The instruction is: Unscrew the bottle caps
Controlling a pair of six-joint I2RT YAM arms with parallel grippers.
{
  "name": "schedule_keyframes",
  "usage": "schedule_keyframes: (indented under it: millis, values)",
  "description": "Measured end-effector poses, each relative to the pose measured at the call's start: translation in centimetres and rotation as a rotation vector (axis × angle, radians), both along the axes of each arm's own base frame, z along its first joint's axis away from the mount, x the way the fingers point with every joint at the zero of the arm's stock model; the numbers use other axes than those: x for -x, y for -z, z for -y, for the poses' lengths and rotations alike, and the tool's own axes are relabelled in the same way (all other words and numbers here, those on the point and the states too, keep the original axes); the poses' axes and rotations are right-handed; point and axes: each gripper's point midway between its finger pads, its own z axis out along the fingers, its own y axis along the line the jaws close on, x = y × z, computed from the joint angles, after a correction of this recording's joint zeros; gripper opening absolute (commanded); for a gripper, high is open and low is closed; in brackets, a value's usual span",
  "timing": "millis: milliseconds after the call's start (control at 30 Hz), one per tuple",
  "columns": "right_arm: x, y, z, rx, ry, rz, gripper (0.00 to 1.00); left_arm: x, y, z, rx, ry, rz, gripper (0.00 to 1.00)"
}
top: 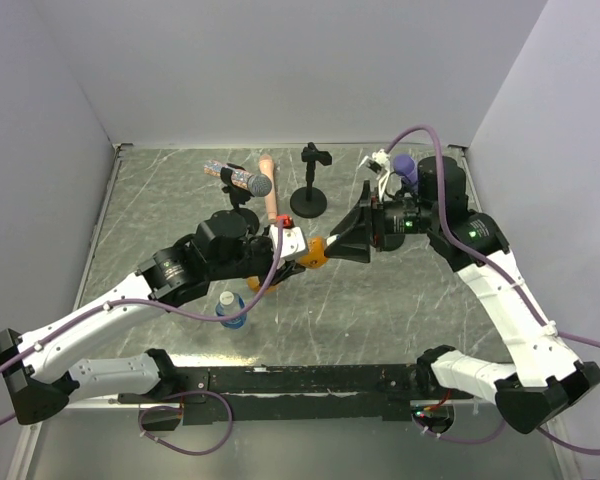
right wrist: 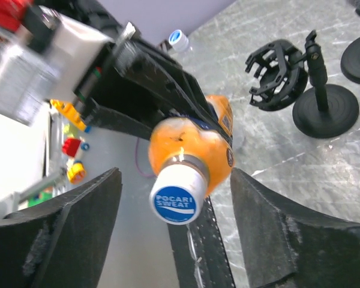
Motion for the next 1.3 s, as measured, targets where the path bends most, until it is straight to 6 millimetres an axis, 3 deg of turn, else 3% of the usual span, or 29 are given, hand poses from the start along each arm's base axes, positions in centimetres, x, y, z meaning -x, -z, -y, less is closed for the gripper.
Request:
schedule_keyframes:
  millis: [133, 400, 467, 533, 600, 767, 933, 1067, 1133, 1300]
  values:
    - [-0.5, -1.0, 0.3, -0.019, 0.028, -0.003, 0.65, -0.1, 0.1, 0.0, -0.004, -0.003, -0.002, 0.01]
    - [-0.5, -0.7, 0.6, -0.008, 0.03, 0.007, 0.62, -0.4, 0.2, -0.1, -0.005, -0.025, -0.005, 0.01]
    - [-0.5, -0.5, 0.7, -0.001, 0.029, 0.009, 0.53, -0.4, 0.2, -0.1, -0.004, -0.033, -0.008, 0.01]
    - [-0.5, -0.4, 0.7, 0.006, 0.028, 0.015, 0.32, -0.5, 0.2, -0.2, -0.003, -0.037, -0.01, 0.01]
    - [-0.6, -0.2, 0.8, 0.017, 0.031, 0.024, 0.18, -0.5, 0.2, -0.2, -0.003, -0.039, -0.013, 0.01]
    - [-0.3, -0.3, 0.9, 0.042, 0.008, 0.076, 0.0, -0.4, 0.2, -0.1, 0.0, -0.034, -0.016, 0.01]
    - [1.3, -1.3, 0.8, 0.09, -0.199, 0.312, 0.0, 1.1, -0.4, 0.4, 0.011, 0.07, -0.011, 0.01]
    - [2.7, -2.3, -0.1, 0.111, -0.453, 0.674, 0.0, 2.2, -0.7, 0.2, -0.02, 0.149, -0.032, 0.01]
    - [3.5, -1.8, -0.1, 0.125, -0.535, 0.801, 0.0, 2.6, -0.3, 0.0, -0.053, 0.175, -0.057, 0.01]
    - [4.1, 0.0, 0.9, 0.205, -0.602, 0.887, 0.01, 3.3, 1.0, 0.4, -0.096, 0.226, -0.093, 0.01]
